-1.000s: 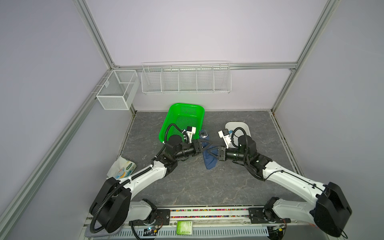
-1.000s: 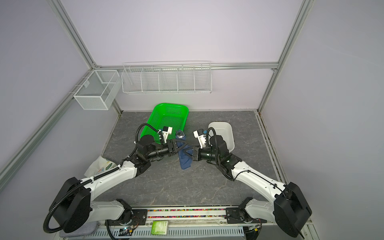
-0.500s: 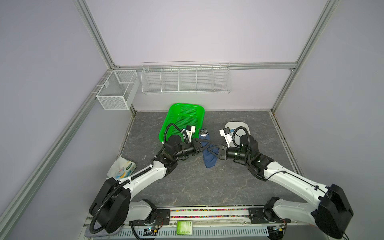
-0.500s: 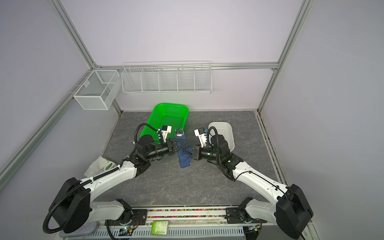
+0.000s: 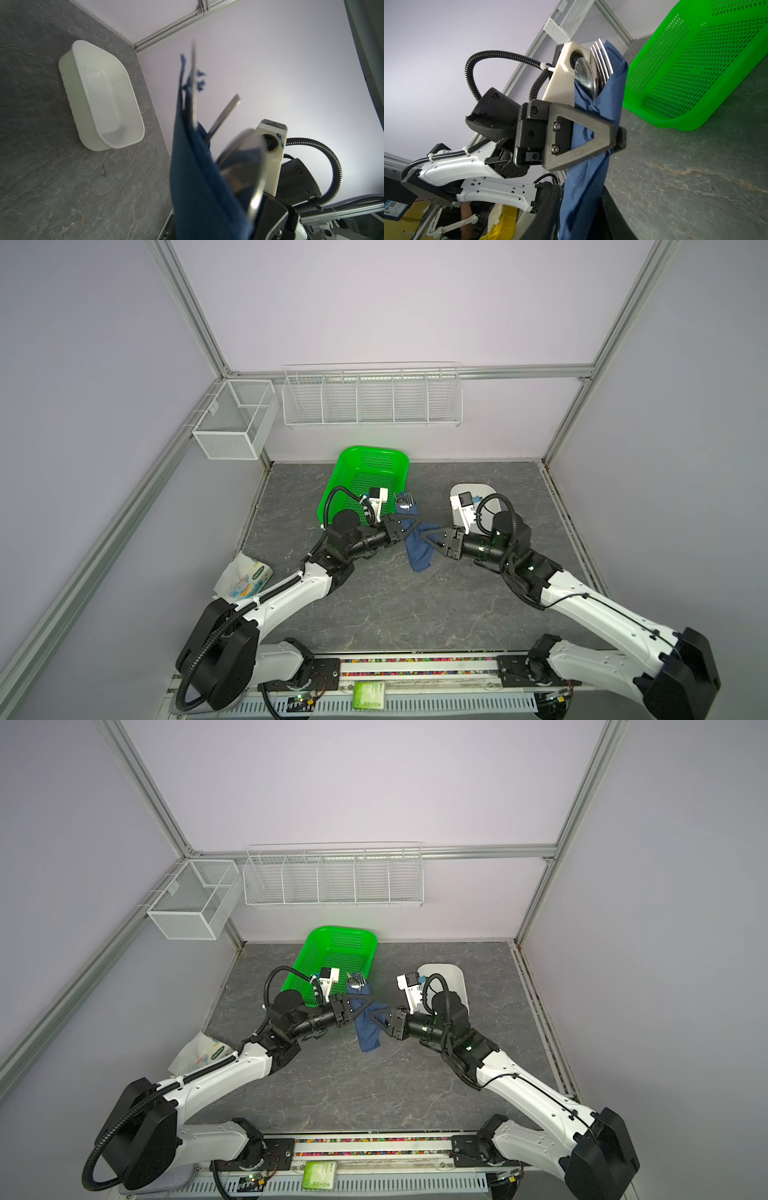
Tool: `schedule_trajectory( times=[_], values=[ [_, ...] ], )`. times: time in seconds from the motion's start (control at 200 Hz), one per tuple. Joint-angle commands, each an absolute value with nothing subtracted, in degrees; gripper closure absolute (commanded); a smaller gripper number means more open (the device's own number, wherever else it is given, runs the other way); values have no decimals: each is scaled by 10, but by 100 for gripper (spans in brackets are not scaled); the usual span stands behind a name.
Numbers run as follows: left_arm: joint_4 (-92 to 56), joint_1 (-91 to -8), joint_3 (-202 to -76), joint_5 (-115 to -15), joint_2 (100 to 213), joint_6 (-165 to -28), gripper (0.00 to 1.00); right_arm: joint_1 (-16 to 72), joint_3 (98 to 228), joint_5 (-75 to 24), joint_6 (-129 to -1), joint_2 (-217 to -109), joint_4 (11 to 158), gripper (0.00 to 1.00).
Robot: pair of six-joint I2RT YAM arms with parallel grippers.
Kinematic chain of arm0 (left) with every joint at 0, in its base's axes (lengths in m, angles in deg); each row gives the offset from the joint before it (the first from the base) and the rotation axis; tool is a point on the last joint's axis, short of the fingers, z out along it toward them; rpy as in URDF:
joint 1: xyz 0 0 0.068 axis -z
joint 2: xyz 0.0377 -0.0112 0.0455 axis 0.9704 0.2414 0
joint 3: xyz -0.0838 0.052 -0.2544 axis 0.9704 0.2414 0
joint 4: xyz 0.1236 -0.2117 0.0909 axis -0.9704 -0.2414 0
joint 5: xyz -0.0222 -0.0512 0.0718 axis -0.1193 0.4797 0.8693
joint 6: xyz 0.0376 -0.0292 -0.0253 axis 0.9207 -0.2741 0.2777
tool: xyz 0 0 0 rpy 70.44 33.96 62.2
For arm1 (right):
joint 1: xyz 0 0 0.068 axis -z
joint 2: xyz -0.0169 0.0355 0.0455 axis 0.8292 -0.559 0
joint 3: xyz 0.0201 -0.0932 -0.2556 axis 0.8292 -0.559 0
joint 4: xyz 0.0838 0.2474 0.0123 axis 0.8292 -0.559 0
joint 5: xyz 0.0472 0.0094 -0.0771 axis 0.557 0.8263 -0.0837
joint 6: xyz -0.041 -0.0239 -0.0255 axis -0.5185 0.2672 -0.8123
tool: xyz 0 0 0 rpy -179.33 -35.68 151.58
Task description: Place the utensils on the paper napkin and roll it up
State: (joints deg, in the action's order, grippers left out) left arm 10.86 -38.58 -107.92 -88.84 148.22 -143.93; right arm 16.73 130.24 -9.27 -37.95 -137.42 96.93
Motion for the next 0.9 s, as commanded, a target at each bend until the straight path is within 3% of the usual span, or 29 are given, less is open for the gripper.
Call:
schedule_trajectory(
  times=[0.0,0.175,0.615,0.895],
  values=[
    [140,-388,-1089,-883,1469,-1444,93,173,1287,-111,-377,-1361,955,85],
    [150,-390,-1089,-880,1470,-1455,92,175,1278,-144,-372,-1350,948,93],
    [176,-394,-1083,-877,1478,-1479,84,175,1241,-163,-348,-1336,986,94],
    [177,-395,-1082,-872,1478,-1479,95,175,1247,-165,-353,-1335,971,94]
  ],
)
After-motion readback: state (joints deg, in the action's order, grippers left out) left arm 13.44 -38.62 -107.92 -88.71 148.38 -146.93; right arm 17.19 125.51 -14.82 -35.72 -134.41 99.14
